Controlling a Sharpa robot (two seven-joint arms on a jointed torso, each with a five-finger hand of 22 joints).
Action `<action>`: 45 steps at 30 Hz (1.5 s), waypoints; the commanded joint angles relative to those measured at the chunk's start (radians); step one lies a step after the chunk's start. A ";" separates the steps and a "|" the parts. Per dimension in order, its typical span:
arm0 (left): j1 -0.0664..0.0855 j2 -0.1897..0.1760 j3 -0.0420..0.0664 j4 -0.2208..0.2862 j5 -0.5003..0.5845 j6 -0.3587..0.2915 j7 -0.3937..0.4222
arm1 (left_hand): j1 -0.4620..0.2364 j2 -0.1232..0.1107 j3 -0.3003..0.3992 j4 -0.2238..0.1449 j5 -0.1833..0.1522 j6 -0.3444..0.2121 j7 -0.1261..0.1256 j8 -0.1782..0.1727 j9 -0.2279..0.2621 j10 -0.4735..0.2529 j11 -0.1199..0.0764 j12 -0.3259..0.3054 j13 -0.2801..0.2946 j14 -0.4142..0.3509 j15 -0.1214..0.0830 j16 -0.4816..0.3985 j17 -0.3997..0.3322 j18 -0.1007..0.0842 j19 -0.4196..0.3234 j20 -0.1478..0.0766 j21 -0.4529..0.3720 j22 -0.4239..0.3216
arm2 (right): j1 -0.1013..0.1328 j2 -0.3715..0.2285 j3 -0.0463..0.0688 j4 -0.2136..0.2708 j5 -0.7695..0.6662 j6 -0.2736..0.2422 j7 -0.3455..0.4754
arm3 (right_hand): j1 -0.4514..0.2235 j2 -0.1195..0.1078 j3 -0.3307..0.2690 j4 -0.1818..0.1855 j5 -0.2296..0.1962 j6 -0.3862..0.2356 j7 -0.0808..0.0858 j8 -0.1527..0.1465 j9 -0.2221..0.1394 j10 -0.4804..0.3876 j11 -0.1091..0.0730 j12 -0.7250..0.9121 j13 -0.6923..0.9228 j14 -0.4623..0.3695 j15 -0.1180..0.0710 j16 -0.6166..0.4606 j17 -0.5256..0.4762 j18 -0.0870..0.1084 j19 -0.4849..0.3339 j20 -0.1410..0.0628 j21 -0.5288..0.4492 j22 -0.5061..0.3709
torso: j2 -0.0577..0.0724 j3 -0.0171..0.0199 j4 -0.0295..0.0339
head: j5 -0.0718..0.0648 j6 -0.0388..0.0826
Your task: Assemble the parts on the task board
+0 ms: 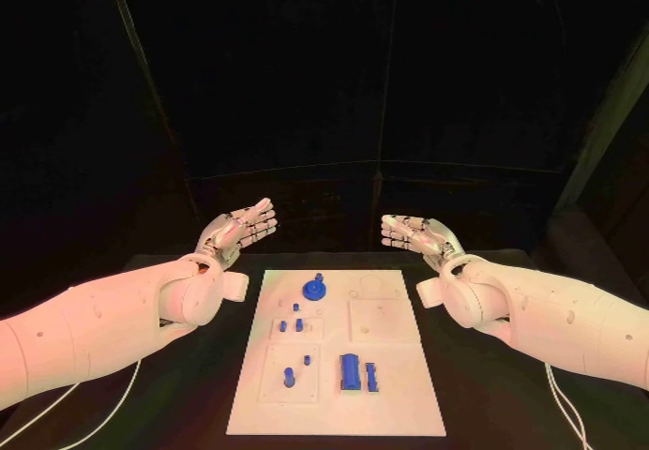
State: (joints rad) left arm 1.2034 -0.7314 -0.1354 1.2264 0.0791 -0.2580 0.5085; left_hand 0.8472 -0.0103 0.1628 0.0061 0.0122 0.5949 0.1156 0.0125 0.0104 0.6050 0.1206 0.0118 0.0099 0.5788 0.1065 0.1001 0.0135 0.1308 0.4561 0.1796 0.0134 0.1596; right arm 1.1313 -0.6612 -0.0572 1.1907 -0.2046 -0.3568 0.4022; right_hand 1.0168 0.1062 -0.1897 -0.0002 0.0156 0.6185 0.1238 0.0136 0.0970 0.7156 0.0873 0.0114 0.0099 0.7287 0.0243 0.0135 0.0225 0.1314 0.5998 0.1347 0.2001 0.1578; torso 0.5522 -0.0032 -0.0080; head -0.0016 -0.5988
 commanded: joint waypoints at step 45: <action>-0.153 -0.049 0.135 0.344 -0.079 -0.512 0.011 | -0.754 0.010 -0.163 -0.006 -0.012 -0.595 -0.116 -0.013 -0.010 -0.605 -0.121 -0.012 -0.010 -0.579 -0.107 -0.100 -0.013 -0.131 -0.456 -0.180 -0.013 -0.160 | -0.081 -0.119 0.057 0.379 0.205 -0.413 0.118 | -0.898 -0.106 0.190 0.000 -0.016 -0.545 -0.124 -0.014 -0.097 -0.632 -0.087 -0.011 -0.010 -0.644 -0.024 -0.014 -0.023 -0.131 -0.527 -0.135 -0.200 -0.158 | -0.008 0.0032 0.0080 | 0.002 -0.001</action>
State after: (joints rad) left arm 1.0484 -0.7798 -0.0014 1.5683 0.0143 -0.7640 0.5091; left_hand 0.0970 0.0002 0.0055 -0.0001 0.0038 0.0215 -0.0001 0.0041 0.0015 0.0318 0.0002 0.0039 0.0017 0.0209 -0.0004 0.0069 0.0009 0.0057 0.0082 0.0002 0.0040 0.0015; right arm 1.0484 -0.7798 -0.0010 1.5676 0.0007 -0.7631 0.5051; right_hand 0.1406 -0.0012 -0.0060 0.0000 0.0063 0.0868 0.0005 0.0039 0.0009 0.1004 -0.0002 0.0037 0.0015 0.1023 0.0002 0.0049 0.0012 0.0068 0.0654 0.0007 0.0067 0.0014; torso 0.5442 0.0001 0.0001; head 0.0001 -0.5999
